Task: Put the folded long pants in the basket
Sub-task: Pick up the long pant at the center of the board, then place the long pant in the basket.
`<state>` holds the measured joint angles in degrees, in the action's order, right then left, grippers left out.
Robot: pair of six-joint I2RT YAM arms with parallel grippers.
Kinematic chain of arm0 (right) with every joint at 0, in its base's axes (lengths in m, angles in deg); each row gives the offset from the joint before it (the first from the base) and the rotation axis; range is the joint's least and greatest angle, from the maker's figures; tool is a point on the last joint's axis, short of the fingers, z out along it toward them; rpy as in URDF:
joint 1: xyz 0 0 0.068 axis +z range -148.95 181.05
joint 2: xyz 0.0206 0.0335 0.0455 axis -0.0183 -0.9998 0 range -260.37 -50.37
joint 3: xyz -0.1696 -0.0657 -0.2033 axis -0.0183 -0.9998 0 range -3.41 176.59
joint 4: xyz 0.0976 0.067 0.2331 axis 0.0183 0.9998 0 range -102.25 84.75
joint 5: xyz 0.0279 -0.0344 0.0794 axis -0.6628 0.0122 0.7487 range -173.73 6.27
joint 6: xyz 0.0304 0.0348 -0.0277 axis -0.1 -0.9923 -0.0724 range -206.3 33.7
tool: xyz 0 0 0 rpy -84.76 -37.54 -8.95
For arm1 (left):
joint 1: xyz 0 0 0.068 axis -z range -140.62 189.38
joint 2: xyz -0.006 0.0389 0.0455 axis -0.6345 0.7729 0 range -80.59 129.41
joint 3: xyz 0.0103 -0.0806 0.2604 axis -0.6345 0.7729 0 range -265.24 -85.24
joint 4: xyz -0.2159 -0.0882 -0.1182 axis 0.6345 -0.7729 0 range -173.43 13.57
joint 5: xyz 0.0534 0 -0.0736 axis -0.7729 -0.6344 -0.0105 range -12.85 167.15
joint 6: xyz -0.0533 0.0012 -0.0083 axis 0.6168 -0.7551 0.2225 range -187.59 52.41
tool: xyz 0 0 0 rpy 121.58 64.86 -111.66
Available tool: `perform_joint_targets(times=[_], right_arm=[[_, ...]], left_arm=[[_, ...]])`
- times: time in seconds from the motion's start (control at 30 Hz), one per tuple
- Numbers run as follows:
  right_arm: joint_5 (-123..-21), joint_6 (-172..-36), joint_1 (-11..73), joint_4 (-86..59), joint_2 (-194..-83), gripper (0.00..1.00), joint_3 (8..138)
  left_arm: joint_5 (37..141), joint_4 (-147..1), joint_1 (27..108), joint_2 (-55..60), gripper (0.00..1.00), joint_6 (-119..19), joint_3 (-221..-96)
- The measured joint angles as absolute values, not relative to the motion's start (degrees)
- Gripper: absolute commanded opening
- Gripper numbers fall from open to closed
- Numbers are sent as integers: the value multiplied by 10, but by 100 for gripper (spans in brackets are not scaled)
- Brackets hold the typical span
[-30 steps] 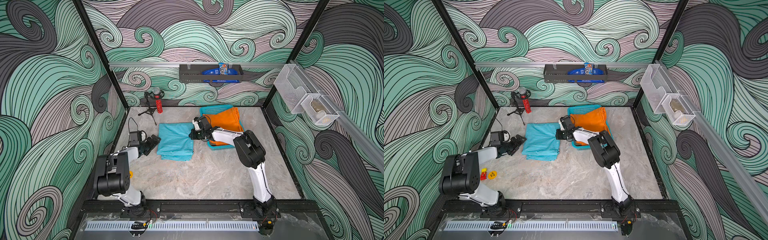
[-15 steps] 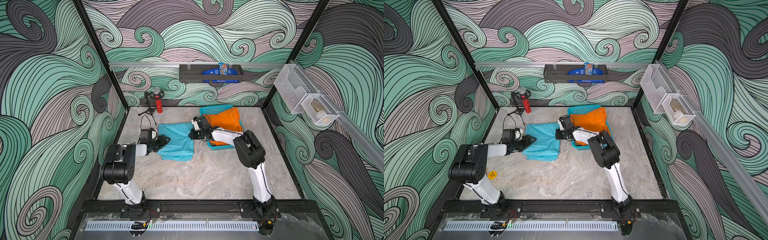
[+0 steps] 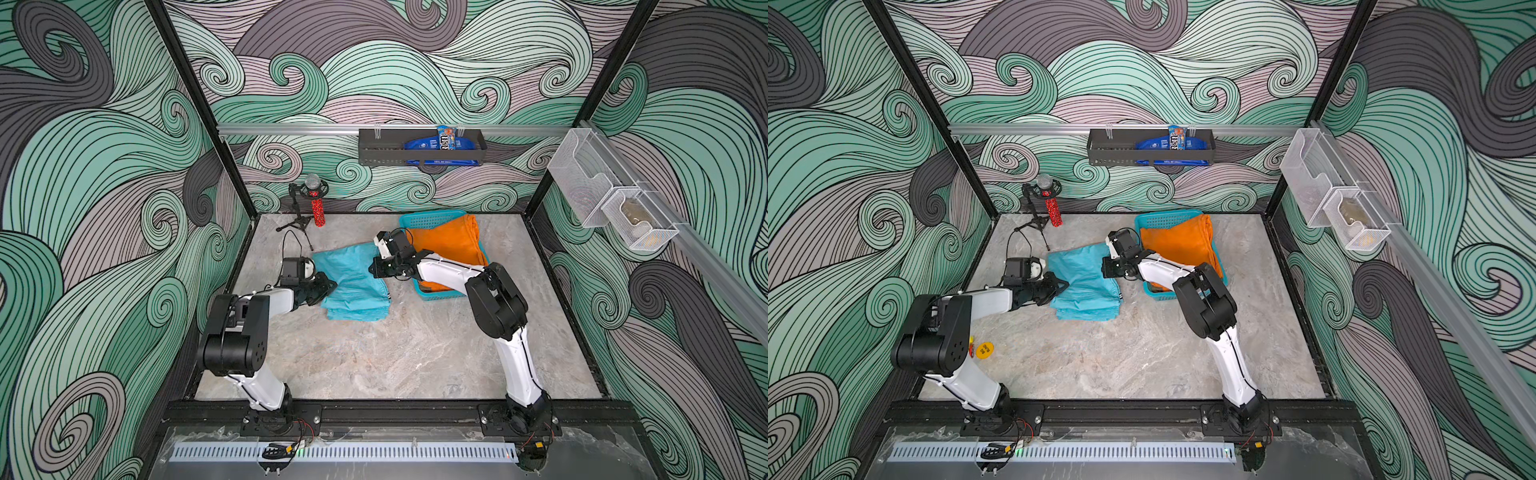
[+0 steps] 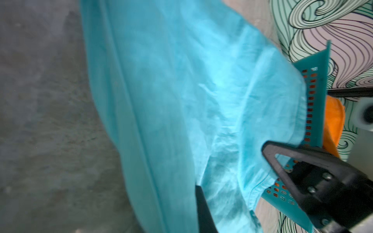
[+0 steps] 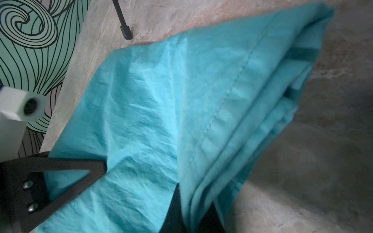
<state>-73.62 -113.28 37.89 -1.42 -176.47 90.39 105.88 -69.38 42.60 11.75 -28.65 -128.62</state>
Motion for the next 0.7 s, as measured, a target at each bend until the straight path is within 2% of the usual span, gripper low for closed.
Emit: perform_joint_targets(times=[0.37, 0.57, 0.7], right_arm=[[-730, -1082, 339, 96, -1643, 0, 972], [-726, -1049, 284, 148, -1575, 0, 984], [-720, -1029, 235, 176, -1551, 0, 984]], left_arm=[[1061, -710, 497, -7, 0, -239, -1388], [1040, -686, 566, -11, 0, -200, -1449], [1022, -665, 625, 28, 0, -177, -1505]])
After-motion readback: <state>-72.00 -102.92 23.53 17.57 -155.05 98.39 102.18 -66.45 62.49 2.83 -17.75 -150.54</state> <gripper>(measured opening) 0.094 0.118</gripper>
